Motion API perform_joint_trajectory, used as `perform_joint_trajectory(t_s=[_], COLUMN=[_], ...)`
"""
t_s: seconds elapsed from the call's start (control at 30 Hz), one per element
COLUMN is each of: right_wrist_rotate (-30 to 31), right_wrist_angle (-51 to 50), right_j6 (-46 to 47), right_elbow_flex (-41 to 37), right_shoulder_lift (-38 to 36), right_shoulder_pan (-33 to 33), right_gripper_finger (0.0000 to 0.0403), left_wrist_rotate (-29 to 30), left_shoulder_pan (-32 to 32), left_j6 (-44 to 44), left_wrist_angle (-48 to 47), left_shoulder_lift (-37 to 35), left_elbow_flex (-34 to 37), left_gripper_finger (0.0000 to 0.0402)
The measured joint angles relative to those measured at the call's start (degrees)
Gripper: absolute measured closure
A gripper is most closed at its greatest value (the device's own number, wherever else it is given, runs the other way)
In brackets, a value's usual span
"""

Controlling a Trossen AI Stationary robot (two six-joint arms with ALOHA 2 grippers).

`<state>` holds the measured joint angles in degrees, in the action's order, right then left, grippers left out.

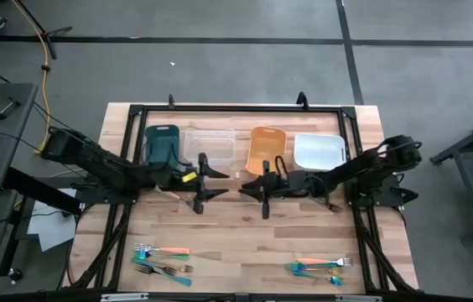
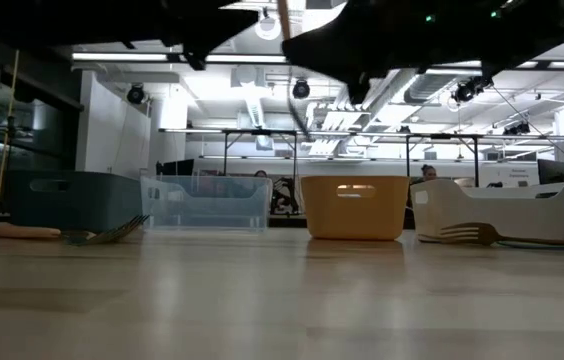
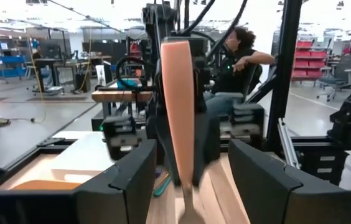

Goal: Sort silverware by color (type)

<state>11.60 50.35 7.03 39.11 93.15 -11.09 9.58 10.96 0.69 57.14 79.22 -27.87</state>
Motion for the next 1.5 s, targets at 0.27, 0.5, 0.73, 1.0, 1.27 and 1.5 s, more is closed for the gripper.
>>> perform_joint_trajectory(t_s=[0.27,0.5,0.73,1.0,1.27,1.5], right_wrist_rotate=[0.2,2.5,0.9,3.2,12.3,25.2], right_wrist_angle=[-2.6,-5.5,-5.5,-13.5,-29.4,-29.6], right_j6=[-1.1,-3.5,-4.1,-4.5,-1.7,-0.2], right_elbow_flex=[5.1,6.1,6.1,6.1,3.8,-1.9], right_shoulder_lift=[5.2,5.6,5.6,1.9,-9.7,-15.4], right_shoulder_pan=[-0.1,0.2,0.2,0.2,-1.2,-4.1], right_gripper_finger=[0.0377,0.0377,0.0377,0.0264,0.0198,0.0195], left_wrist_rotate=[-0.4,-0.2,0.1,4.3,28.2,58.4], left_shoulder_pan=[0.1,0.1,-0.6,-1.0,4.1,9.9], left_j6=[-1.0,-2.6,-3.4,-4.3,-4.0,-12.3], left_wrist_angle=[-0.2,-0.7,-1.0,-13.5,-38.8,-55.6], left_shoulder_lift=[4.8,3.9,3.8,-2.8,-20.6,-26.9], left_elbow_flex=[-2.0,-2.0,-2.0,-1.9,-2.0,-2.0], left_gripper_finger=[0.0208,0.0239,0.0337,0.0337,0.0337,0.0337])
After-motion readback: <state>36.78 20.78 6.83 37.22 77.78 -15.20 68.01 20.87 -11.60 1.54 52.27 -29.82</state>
